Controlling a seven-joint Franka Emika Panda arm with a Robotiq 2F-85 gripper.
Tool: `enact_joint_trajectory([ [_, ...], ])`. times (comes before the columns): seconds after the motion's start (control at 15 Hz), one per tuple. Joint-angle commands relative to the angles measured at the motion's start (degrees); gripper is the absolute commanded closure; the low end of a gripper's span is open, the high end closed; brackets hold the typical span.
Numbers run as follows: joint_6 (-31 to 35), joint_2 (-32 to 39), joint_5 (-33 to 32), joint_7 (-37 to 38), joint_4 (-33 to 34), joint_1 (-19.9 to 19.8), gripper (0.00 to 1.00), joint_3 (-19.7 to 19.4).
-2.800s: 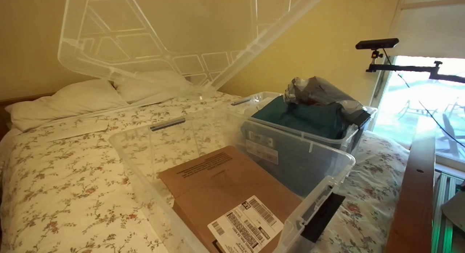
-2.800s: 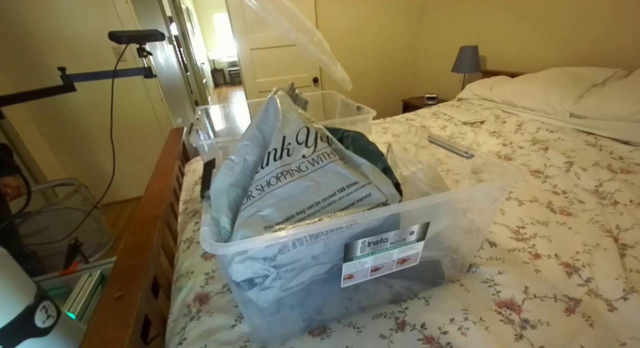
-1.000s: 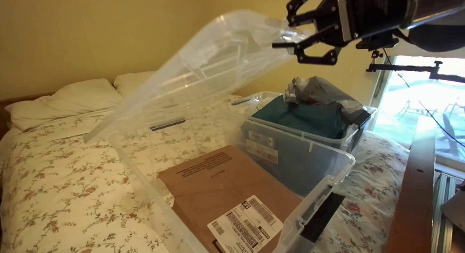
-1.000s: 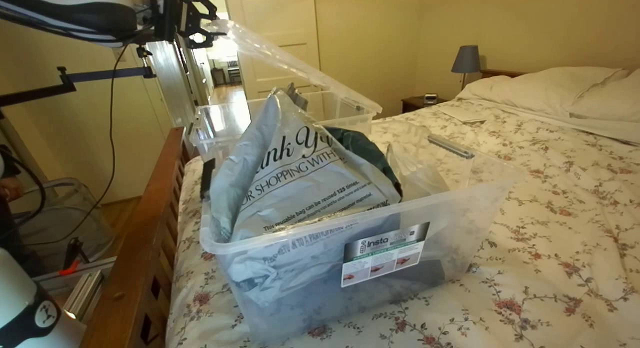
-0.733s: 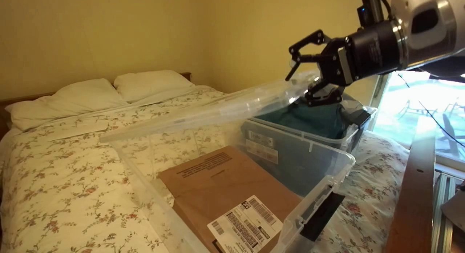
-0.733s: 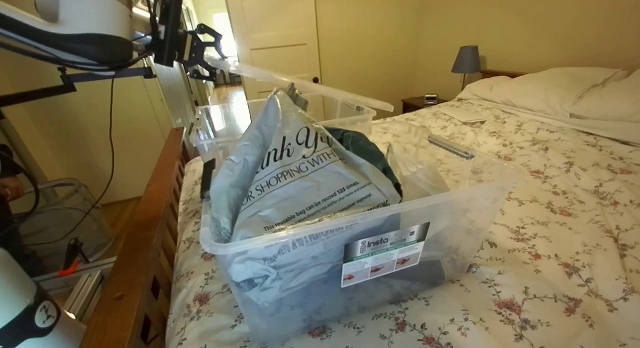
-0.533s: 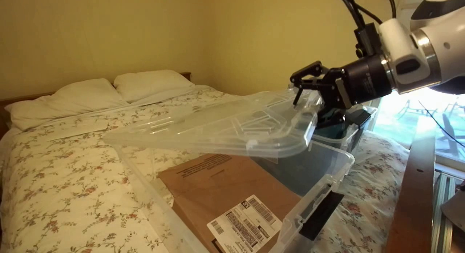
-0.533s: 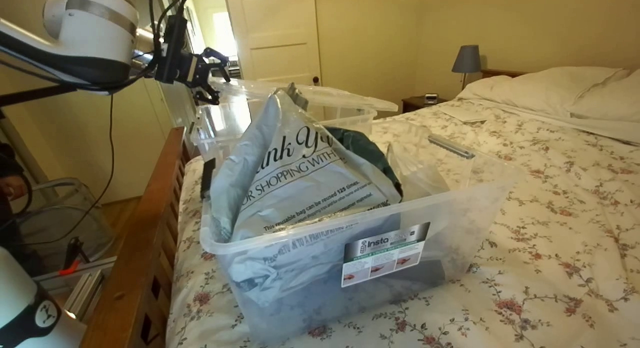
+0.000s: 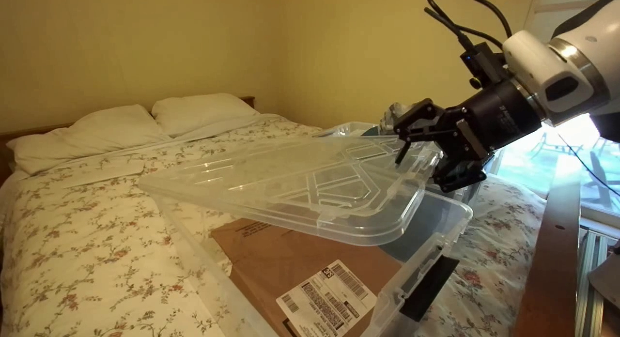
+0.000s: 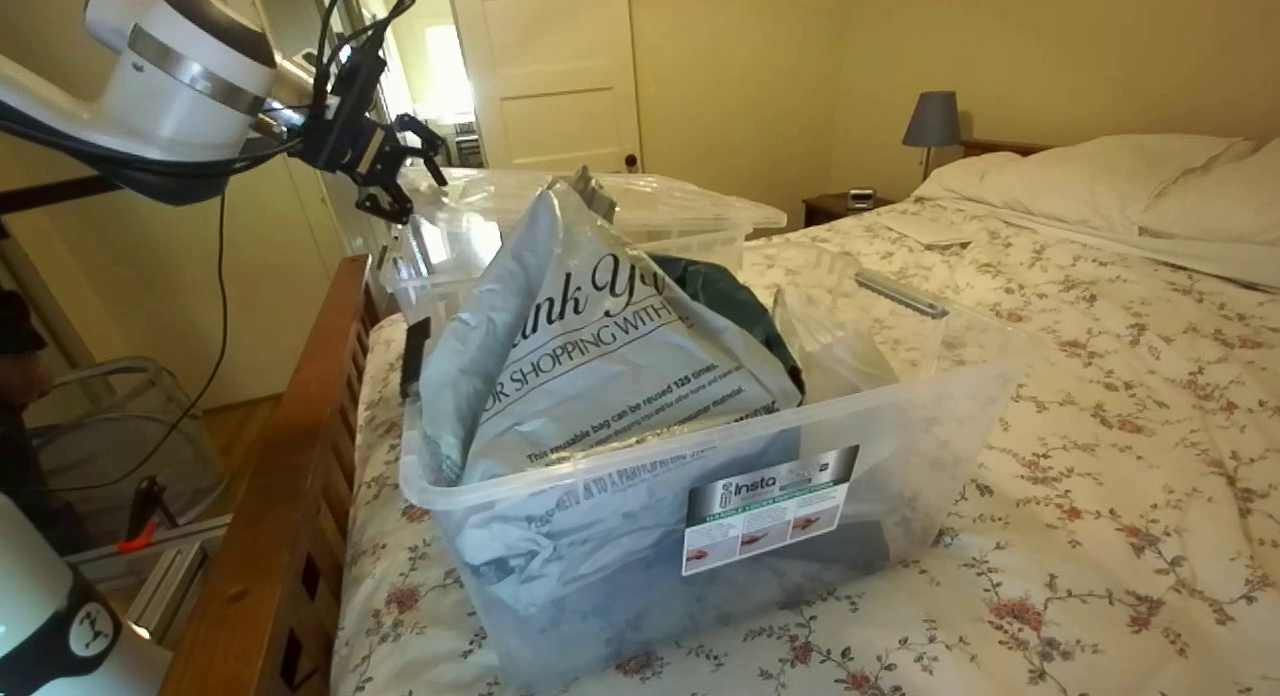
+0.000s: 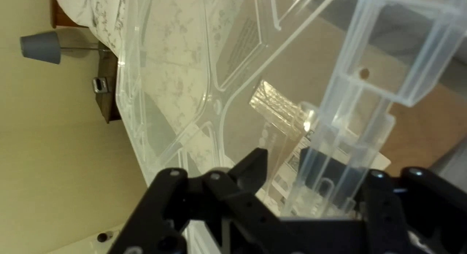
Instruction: Push the grey plastic bag down in the container on the right and close the container on the left with the clear lid
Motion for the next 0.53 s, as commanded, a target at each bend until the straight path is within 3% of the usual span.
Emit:
enact_joint_trajectory([
  [0.0,-5.9,1.3,15.8,-13.0,-1.8,14.0,0.34,-9.8],
  [0.27,-17.4,-3.3,33.6,-25.6,-1.8,27.3,0.08,-18.8],
  [0.33,-20.2,-5.3,36.8,-27.8,-1.7,27.7,0.02,-18.7],
  [0.47,-24.1,-9.9,38.9,-28.6,-1.0,28.1,0.0,-19.5],
])
